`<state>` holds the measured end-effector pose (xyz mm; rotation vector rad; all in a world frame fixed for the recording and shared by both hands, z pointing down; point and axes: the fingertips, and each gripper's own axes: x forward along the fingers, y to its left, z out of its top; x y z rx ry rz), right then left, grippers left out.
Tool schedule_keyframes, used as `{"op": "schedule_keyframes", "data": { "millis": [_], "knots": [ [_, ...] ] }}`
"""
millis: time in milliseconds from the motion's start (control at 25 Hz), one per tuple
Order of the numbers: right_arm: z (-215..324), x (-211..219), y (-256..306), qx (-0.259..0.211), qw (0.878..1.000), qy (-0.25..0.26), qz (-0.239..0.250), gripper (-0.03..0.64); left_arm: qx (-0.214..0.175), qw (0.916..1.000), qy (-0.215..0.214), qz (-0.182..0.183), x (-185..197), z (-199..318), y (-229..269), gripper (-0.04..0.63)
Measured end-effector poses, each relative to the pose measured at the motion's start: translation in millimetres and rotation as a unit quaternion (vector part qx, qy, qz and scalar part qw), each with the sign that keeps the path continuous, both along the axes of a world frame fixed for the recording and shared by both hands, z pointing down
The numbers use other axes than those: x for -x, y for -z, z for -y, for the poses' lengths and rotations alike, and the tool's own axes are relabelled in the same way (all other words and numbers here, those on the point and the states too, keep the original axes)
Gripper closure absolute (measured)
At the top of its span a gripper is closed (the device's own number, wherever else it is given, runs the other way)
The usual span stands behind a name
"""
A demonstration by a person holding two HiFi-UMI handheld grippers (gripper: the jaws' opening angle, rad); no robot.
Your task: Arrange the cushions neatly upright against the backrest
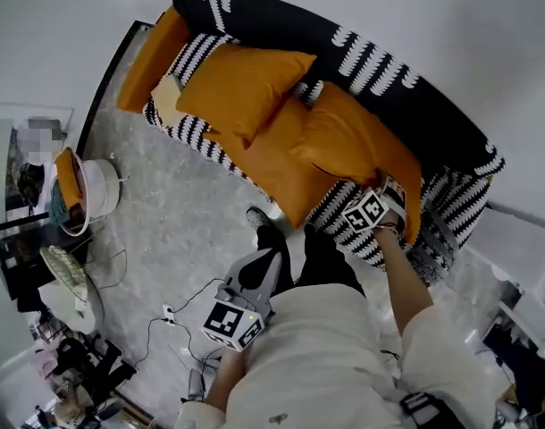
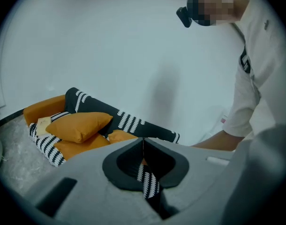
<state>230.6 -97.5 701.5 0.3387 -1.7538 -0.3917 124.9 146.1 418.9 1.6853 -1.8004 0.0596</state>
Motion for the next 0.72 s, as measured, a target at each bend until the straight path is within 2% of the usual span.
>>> {"op": "schedule_keyframes", "data": {
  "millis": [200,360,560,720],
  "knots": [
    [-25,-30,46,0.043,0.995,-0.079,0.04,0.41,-0.024,0.9995,-0.008,0.017,4,-3,21,0.581],
    [-34,-57,78,0.082,0.98,-0.156,0.089,0.41,-0.054,0.9976,-0.033,0.028,5,10,32,0.581],
    [-37,-99,102,0.141,0.95,-0.233,0.151,0.41,-0.066,0.9948,-0.073,0.025,-12,34,37,0.581],
    [-35,-145,109,0.175,0.914,-0.305,0.2,0.413,-0.064,0.9899,-0.123,0.026,-38,51,33,0.581]
  ]
}}
